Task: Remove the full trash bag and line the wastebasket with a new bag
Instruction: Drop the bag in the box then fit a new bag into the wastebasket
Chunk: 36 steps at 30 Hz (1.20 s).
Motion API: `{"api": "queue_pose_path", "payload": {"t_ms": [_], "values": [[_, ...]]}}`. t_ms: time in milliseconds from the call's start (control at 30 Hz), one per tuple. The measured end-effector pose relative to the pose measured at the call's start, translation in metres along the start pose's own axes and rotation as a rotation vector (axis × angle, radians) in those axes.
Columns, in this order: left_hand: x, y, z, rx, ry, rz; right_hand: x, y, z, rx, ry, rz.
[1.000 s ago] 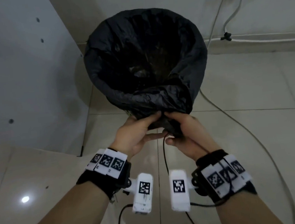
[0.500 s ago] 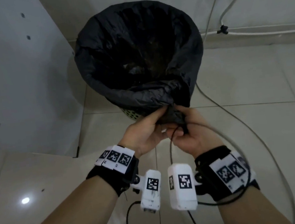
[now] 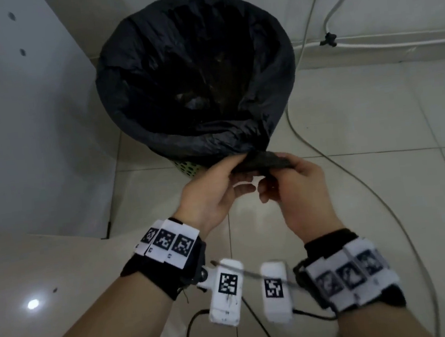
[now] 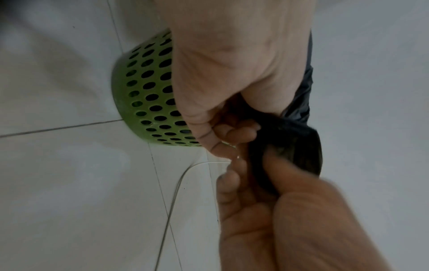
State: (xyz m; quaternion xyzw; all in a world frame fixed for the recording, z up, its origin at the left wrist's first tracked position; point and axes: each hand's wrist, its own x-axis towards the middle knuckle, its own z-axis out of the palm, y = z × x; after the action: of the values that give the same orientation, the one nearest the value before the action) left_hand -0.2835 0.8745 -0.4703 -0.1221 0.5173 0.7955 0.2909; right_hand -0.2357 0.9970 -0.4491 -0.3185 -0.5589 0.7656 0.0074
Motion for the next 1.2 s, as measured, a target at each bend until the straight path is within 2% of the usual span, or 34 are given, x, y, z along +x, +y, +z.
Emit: {"api": "queue_pose_path", "payload": {"t_ms": [67,133,200,267,333,400,467,533,567,667,733,800,833,967,1000,1033,1100,1167,1200], "values": [[-0.004,-0.003,-0.010,-0.045,-0.072,-0.014,0.007,-0.007,0.001,0.355,-0.054,0.321],[-0.007,-0.009,-0.017,-0.081,-0.133,-0.012,0.012,-0.012,0.003,0.491,-0.118,0.519],[-0.011,-0.010,-0.015,-0.099,-0.153,0.008,0.011,-0.012,0.008,0.447,-0.154,0.584],[-0.010,-0.008,-0.009,-0.117,-0.087,0.033,0.006,-0.012,0.014,0.340,-0.154,0.562],[-0.008,-0.006,-0.004,-0.074,0.005,0.068,-0.001,-0.010,0.013,0.143,-0.122,0.444],[-0.007,-0.006,-0.001,-0.061,0.079,0.088,-0.008,-0.009,0.004,-0.081,-0.052,0.196],[-0.007,-0.007,0.002,-0.076,0.141,0.100,-0.019,-0.006,-0.008,-0.373,0.034,-0.255],[-0.008,-0.007,0.004,-0.085,0.145,0.119,-0.023,0.002,-0.016,-0.723,-0.036,-0.710],[-0.008,-0.006,0.005,-0.087,0.147,0.121,-0.023,0.008,-0.016,-0.819,-0.093,-0.827],[-0.011,-0.004,0.001,-0.082,0.155,0.097,-0.012,0.018,-0.008,-0.753,-0.113,-0.878],[-0.013,-0.001,-0.004,-0.042,0.127,0.059,-0.009,0.015,0.000,-0.674,-0.041,-0.811],[-0.013,-0.001,-0.013,-0.022,0.103,0.055,-0.007,0.008,0.008,-0.565,0.009,-0.613],[-0.013,-0.001,-0.017,-0.037,0.092,0.063,-0.004,0.004,0.010,-0.447,-0.003,-0.466],[-0.018,-0.002,-0.021,-0.093,0.024,0.042,0.003,-0.008,0.020,0.295,-0.204,0.276],[-0.019,-0.001,-0.019,-0.091,0.007,0.014,0.004,-0.009,0.020,0.400,-0.228,0.399],[-0.019,0.000,-0.017,-0.083,-0.011,-0.009,0.005,-0.009,0.020,0.447,-0.241,0.473],[-0.017,0.002,-0.015,-0.048,-0.034,-0.016,0.006,-0.008,0.023,0.399,-0.224,0.527],[-0.014,0.004,-0.013,-0.011,0.005,0.005,0.003,-0.005,0.024,0.243,-0.165,0.451],[-0.013,0.004,-0.012,0.006,0.035,0.017,0.001,-0.002,0.023,0.144,-0.126,0.333]]}}
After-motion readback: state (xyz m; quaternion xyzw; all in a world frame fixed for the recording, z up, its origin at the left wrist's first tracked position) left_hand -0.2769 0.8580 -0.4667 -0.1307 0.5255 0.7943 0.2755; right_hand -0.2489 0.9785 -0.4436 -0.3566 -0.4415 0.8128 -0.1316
